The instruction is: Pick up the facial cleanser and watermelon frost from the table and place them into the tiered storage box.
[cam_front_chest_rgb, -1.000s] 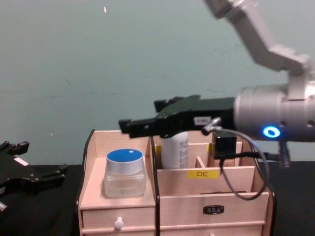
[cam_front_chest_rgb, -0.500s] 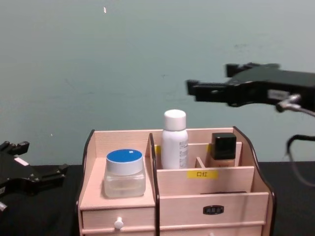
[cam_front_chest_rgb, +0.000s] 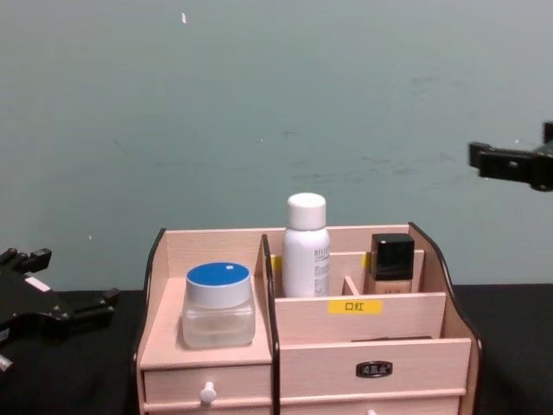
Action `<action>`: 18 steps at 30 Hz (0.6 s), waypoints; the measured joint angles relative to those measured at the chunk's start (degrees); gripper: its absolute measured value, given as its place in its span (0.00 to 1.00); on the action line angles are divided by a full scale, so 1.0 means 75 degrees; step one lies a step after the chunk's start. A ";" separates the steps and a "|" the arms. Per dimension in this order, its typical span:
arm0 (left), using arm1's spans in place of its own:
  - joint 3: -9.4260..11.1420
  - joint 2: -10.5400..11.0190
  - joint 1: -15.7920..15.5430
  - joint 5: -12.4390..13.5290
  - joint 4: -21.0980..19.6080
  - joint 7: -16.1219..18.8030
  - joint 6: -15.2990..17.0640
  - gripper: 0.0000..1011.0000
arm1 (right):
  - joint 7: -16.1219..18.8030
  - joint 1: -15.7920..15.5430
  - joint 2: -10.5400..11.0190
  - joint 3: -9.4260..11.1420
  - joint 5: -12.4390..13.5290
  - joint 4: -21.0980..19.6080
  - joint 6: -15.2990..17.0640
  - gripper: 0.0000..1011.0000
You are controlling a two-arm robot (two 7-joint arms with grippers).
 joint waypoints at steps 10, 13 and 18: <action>0.0000 0.0000 0.0000 0.0000 0.0000 0.0000 0.0000 1.00 | -0.0203 -0.0042 -0.0179 0.0360 -0.0226 0.0589 -0.0079 0.99; 0.0000 0.0000 0.0000 0.0000 0.0000 0.0000 0.0000 1.00 | -0.0186 -0.0032 -0.0247 0.0394 -0.0266 0.0777 -0.0068 0.99; 0.0000 0.0000 0.0000 0.0000 0.0000 0.0000 0.0000 1.00 | -0.0140 -0.0009 -0.0348 0.0403 -0.0403 0.1060 -0.0049 0.99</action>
